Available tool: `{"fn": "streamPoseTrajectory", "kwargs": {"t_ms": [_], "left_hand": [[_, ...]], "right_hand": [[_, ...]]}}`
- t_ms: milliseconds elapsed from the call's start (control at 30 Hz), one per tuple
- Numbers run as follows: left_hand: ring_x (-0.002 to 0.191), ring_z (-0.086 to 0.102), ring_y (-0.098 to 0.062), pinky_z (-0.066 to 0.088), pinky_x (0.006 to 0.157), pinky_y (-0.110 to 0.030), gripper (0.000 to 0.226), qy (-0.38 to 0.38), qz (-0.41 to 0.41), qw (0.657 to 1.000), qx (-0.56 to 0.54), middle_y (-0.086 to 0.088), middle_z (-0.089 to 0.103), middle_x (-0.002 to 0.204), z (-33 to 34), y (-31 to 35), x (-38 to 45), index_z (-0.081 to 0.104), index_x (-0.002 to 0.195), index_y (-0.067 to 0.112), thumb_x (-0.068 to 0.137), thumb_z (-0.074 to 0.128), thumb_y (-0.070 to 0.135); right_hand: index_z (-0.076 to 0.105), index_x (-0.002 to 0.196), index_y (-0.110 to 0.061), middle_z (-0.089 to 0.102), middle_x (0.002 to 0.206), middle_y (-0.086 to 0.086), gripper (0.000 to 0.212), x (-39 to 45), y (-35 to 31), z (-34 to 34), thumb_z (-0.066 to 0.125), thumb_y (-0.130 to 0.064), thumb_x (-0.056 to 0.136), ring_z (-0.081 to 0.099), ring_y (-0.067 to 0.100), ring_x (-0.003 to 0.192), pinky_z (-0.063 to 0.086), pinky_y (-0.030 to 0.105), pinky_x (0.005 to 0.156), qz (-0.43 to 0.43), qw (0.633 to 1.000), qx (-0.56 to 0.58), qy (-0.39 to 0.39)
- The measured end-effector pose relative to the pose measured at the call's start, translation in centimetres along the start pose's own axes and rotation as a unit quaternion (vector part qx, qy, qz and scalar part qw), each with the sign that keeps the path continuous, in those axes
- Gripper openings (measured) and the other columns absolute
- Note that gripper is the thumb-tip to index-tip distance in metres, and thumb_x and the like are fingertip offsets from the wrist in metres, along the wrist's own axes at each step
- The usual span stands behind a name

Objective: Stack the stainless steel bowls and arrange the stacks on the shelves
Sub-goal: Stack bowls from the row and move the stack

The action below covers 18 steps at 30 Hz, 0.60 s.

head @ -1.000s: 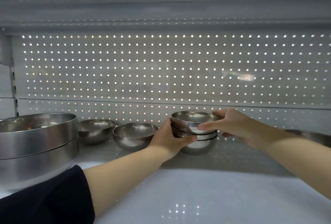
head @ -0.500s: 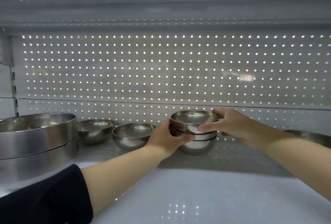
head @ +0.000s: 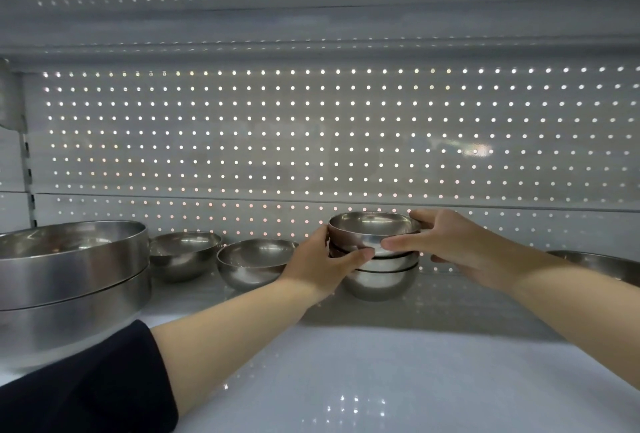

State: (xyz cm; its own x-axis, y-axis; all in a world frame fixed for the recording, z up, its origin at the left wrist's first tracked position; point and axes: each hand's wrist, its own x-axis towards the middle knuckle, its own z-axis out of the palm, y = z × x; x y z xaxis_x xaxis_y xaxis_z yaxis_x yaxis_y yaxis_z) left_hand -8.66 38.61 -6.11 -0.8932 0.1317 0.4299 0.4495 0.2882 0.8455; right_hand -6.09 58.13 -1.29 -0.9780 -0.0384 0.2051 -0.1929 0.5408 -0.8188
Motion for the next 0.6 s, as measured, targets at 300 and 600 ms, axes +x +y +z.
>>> {"fn": "streamPoseTrajectory", "kwargs": {"t_ms": [300, 600], "left_hand": [[0.090, 0.061, -0.001, 0.042, 0.056, -0.002, 0.030, -0.008, -0.002, 1.000, -0.010, 0.017, 0.069, 0.086, 0.00, -0.01, -0.15, 0.063, 0.089, 0.026, 0.066, 0.077, 0.040], [0.089, 0.060, 0.003, 0.039, 0.062, -0.004, 0.033, -0.014, 0.004, 1.000, 0.014, 0.016, 0.068, 0.091, -0.12, -0.36, -0.07, 0.062, 0.091, 0.027, 0.064, 0.079, 0.034]], "right_hand": [[0.059, 0.074, -0.029, 0.062, 0.084, -0.022, 0.039, 0.13, 0.20, -0.05, 0.085, -0.046, 0.051, 0.057, 0.000, 0.090, 0.049, 0.034, 0.087, 0.005, 1.000, -0.008, 0.000], [0.060, 0.088, -0.021, 0.067, 0.099, -0.007, 0.044, 0.04, 0.21, 0.04, 0.084, -0.042, 0.057, 0.059, 0.007, 0.087, 0.042, 0.027, 0.071, 0.006, 1.000, -0.007, 0.000]]}}
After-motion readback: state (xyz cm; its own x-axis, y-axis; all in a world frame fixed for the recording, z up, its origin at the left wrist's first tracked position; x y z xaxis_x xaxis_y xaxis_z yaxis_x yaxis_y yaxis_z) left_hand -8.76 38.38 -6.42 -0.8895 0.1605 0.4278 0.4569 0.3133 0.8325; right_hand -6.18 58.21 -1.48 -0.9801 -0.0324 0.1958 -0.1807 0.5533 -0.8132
